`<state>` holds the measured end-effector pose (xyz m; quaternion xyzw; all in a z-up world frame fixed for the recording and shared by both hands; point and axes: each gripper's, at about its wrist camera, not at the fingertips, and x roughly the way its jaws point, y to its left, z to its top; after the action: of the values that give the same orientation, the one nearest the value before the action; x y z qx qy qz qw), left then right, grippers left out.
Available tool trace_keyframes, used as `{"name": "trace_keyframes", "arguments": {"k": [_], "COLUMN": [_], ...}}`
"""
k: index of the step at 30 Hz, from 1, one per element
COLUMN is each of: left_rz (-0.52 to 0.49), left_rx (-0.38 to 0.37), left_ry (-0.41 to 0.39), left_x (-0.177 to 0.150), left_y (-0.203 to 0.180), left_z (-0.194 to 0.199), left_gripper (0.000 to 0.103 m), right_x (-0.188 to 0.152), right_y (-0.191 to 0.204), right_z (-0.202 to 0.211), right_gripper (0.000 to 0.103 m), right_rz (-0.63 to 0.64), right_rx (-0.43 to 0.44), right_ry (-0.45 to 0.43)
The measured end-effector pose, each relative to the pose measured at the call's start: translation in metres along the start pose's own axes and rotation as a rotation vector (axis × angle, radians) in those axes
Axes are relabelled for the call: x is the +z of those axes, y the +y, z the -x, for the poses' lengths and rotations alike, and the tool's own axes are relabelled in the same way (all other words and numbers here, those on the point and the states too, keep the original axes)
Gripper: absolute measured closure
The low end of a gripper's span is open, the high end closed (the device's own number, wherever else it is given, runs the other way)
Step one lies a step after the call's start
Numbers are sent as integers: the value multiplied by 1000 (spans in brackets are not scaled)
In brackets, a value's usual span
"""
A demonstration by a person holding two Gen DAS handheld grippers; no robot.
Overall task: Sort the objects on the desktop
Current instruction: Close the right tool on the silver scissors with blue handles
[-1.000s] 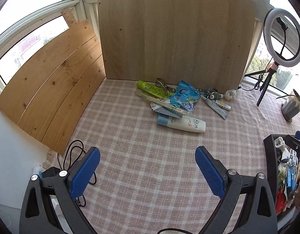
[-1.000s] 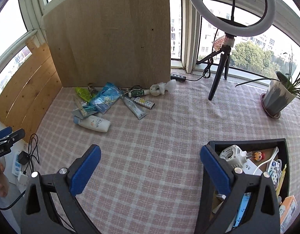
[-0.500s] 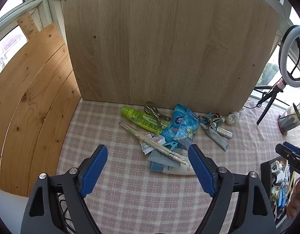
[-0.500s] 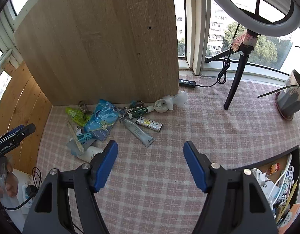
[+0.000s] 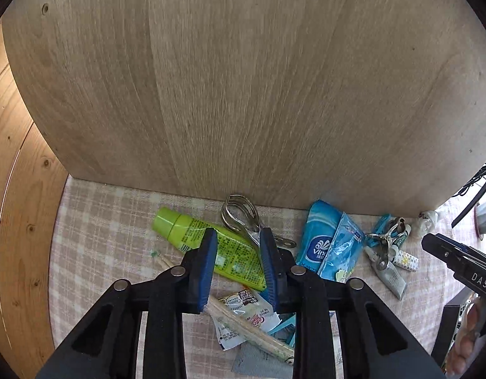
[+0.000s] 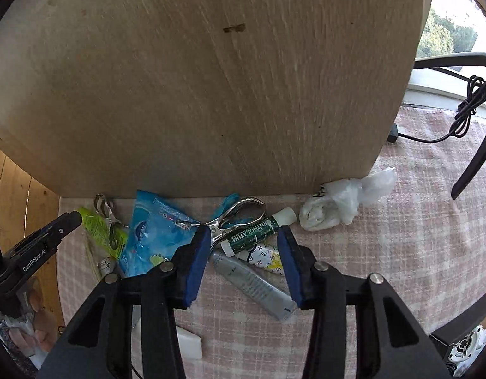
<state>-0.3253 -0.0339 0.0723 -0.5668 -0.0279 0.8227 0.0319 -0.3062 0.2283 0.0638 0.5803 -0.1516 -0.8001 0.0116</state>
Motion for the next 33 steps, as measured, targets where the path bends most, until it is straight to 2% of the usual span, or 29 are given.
{"name": "trace_keyframes", "arguments": {"k": [7,15,16,20,22,25,29,32,33], "left_rz": [-8,2,4,-8,-4,-19,-62,-78,-73], "left_rx": [-10,4,-7,25,0,-31,-54,-57,-78], "left_ry": [-9,13,-3,0,20,45,44,48,56], "left_x": [1,-5,-5,-11,-9,-24,-55,-86,-98], "left_y": [-2,-2,-1,-1,-1,-1,-8,-11,-11], "left_z": [-19,-43,-42,-48,-53,-53,-41,-29,-25], "left_gripper": [78,77,77,78,80,78,78,78,78], "right_x": [-1,-1,-2,-12,-21,-41,-74,-110,-122], "right_y": [0,4,5,9,19,29,35,32,31], "right_z": [-24,-39,-43,-54,-51,-46,-34,-20,-16], "right_gripper": [60,60,60,59,59,60,60,60,60], "right_rz": [-46,-81,-82,-97,-48,14,90,140,157], "right_rx": [29,6,9,-3,-14,-1,-6,-14,-14], "right_ry": [20,12,23,32,29,52,70,77,78]}}
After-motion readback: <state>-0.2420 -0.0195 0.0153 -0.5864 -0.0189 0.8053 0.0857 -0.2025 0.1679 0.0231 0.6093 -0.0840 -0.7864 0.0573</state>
